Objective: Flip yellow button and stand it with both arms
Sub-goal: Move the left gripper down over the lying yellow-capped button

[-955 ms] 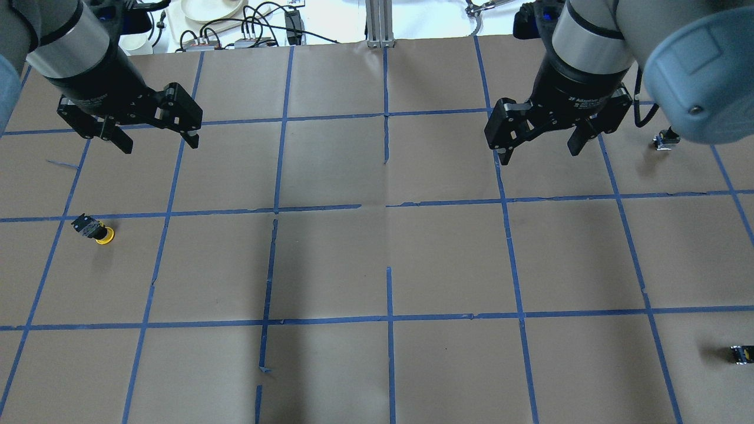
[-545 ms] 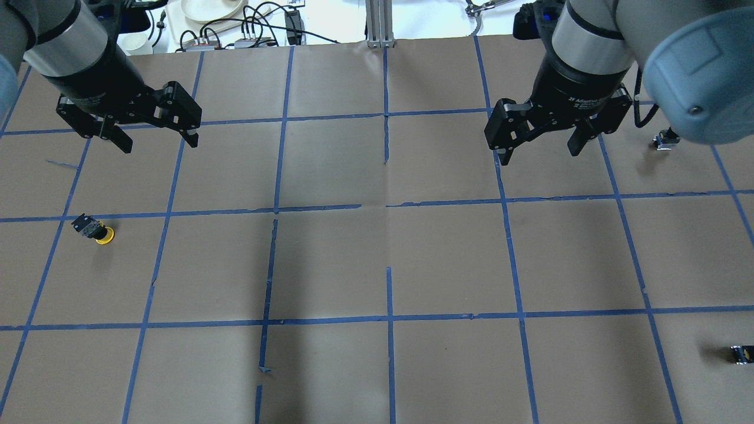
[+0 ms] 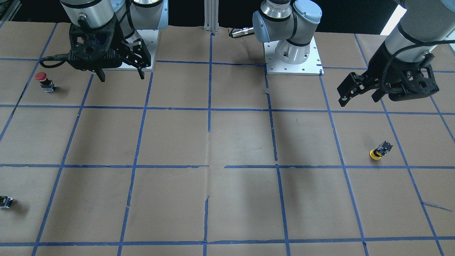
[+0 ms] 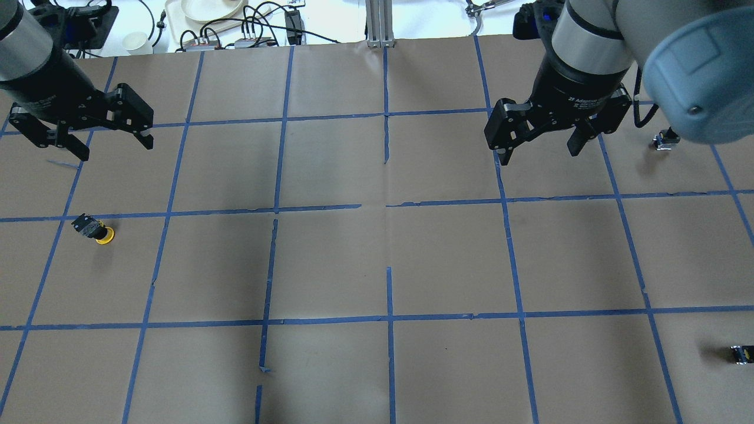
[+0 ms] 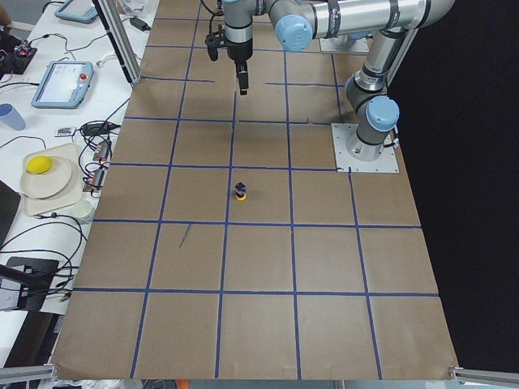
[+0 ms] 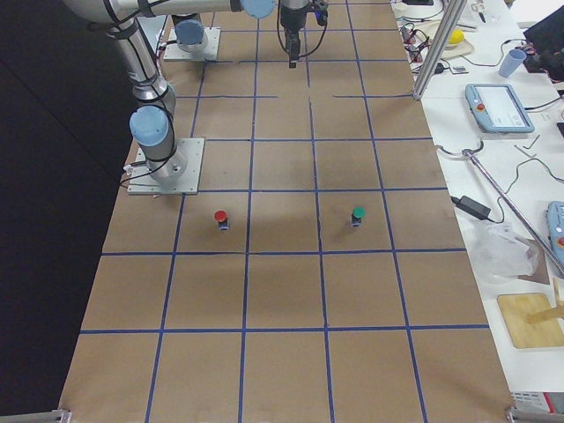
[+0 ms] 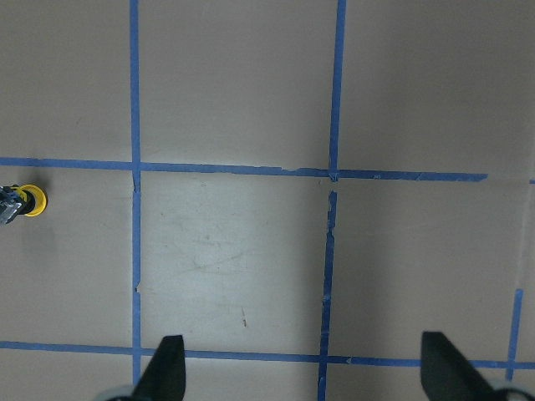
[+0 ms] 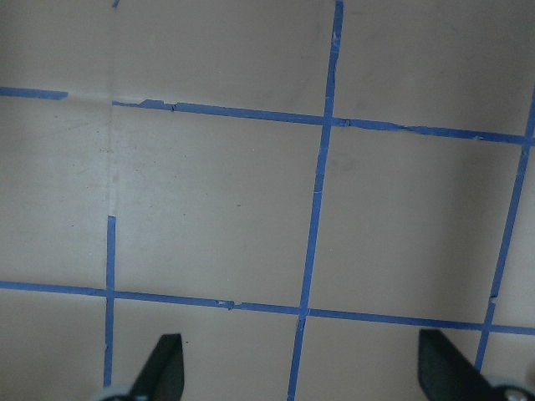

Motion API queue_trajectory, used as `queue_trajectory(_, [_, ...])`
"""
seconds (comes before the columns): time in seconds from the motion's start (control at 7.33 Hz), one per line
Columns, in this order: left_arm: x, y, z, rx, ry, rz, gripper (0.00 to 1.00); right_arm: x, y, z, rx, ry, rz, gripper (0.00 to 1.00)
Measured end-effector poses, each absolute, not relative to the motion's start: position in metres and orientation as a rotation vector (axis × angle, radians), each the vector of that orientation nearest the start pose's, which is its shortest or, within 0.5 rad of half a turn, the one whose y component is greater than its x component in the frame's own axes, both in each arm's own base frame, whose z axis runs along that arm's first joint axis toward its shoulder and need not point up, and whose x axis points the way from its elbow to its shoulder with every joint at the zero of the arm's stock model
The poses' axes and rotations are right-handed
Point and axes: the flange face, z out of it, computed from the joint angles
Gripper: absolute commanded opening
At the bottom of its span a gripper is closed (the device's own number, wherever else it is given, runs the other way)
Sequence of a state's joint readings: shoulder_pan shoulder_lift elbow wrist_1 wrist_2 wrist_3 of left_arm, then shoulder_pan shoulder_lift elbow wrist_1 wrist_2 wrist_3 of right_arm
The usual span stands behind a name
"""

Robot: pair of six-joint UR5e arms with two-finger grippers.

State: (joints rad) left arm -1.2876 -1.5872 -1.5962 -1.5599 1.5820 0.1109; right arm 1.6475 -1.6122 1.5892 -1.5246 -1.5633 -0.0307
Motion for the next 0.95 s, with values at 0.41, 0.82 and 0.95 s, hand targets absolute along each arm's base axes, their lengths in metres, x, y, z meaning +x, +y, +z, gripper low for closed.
queue_trajectory(0.41, [0.109, -0.537, 0.417, -0.291, 3.078, 0.175, 1.00, 0.170, -0.460, 0.494, -0.168, 3.130, 0.036, 1.00])
queue_trajectory(0.82, [0.163, -0.543, 0.373, -0.072, 3.080, 0.229, 1.00, 0.170, -0.460, 0.494, -0.168, 3.130, 0.036, 1.00])
queue_trajectory(0.95, [0.175, -0.547, 0.354, -0.018, 3.081, 0.216, 1.00, 0.170, -0.460, 0.494, -0.168, 3.130, 0.036, 1.00])
